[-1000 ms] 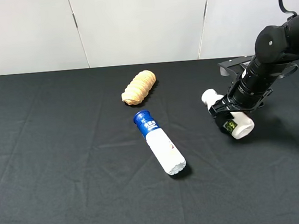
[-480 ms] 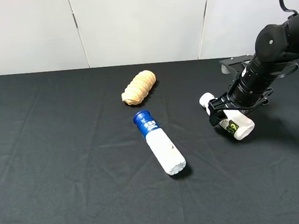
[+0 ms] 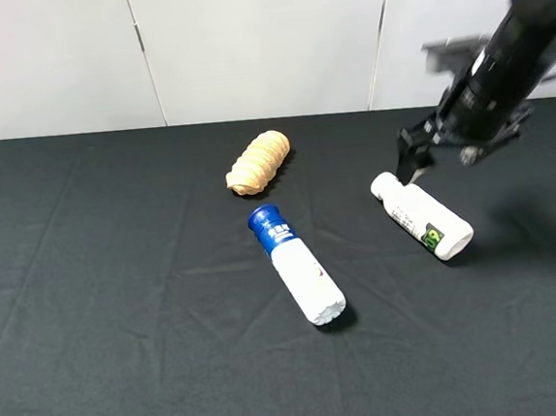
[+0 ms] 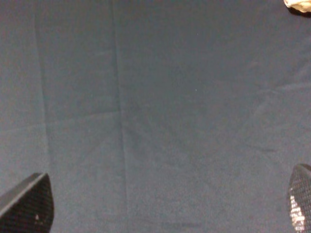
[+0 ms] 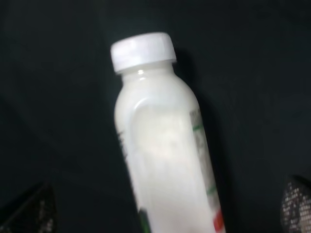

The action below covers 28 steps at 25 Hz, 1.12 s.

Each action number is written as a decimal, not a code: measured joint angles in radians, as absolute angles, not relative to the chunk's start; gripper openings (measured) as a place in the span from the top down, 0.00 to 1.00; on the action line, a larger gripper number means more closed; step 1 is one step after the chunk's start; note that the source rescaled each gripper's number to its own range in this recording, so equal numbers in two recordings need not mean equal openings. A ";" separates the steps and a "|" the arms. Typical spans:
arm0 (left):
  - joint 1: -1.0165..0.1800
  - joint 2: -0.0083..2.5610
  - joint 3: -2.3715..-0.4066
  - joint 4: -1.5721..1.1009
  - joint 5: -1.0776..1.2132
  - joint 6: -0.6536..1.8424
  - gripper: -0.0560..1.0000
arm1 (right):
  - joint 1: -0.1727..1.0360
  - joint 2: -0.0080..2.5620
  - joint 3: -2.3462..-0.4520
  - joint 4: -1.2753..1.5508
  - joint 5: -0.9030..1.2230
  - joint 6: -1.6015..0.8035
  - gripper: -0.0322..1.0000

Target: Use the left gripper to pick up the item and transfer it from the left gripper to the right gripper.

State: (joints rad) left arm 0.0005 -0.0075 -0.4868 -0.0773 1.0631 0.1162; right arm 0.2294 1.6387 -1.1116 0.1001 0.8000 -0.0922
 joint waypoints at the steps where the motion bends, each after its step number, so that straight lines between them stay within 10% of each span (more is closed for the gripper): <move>1: 0.001 -0.008 -0.487 -0.077 1.063 0.116 0.09 | 0.229 1.608 -1.121 0.100 0.826 -0.089 0.00; 15: 0.001 -0.008 -0.487 -0.077 1.063 0.116 0.09 | 0.229 1.029 -1.096 0.055 1.199 -0.008 0.00; 28: 0.001 -0.008 -0.487 -0.077 1.063 0.116 0.09 | 0.229 0.308 -0.697 0.031 1.176 0.000 0.00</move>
